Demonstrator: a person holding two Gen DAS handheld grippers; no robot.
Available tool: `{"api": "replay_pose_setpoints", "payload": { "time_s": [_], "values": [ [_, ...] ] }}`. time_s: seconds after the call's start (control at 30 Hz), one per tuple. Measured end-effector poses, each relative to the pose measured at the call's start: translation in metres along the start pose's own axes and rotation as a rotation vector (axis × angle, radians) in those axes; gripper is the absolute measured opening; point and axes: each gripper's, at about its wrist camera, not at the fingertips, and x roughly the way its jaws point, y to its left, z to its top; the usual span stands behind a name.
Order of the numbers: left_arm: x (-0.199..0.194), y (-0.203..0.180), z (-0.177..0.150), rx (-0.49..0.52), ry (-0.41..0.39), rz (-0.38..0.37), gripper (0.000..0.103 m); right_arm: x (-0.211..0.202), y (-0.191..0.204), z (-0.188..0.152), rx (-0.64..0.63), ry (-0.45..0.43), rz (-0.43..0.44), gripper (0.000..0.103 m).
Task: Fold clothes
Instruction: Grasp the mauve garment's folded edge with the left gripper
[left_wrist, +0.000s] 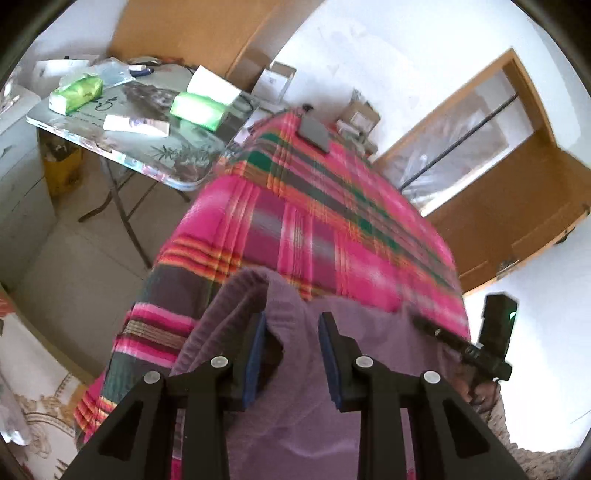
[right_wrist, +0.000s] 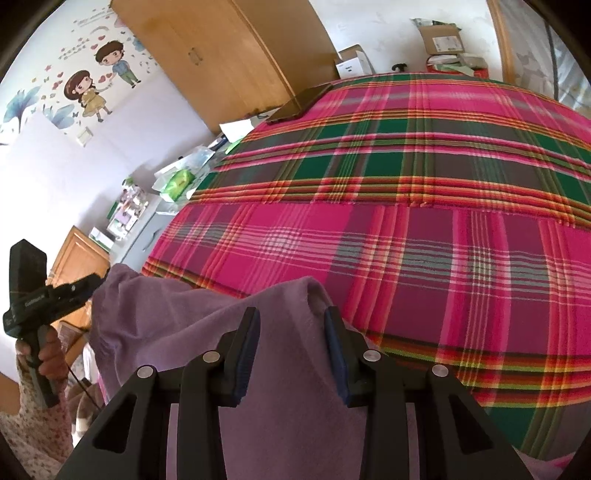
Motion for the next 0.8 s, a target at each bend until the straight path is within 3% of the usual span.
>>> {"api": "replay_pose_setpoints", "payload": {
  "time_s": [0.1,0.17,0.37,0.5,0.67,0.8],
  "values": [
    [0.002,0.007,0.000,-0.004,-0.018,0.106,0.030,0.000,0.001,-0.001,-0.002,-0.001,-0.001,0.037],
    [0.004,0.011,-0.002,-0.021,0.001,0.055,0.030,0.001,0.002,-0.001,-0.006,0.001,-0.001,0.037],
    [-0.002,-0.011,-0.005,0.087,-0.019,0.042,0.030,0.002,0.002,-0.002,-0.005,0.001,-0.002,0.037],
    [-0.005,-0.031,-0.013,0.189,-0.046,0.097,0.028,0.002,0.001,-0.002,-0.001,0.002,-0.003,0.037],
    [0.000,-0.045,-0.027,0.283,-0.014,0.093,0.028,0.003,0.002,-0.003,0.002,0.001,-0.007,0.037],
    [0.009,-0.041,-0.019,0.264,-0.002,0.115,0.027,0.002,0.002,-0.004,0.000,-0.003,-0.008,0.037]
  ]
}}
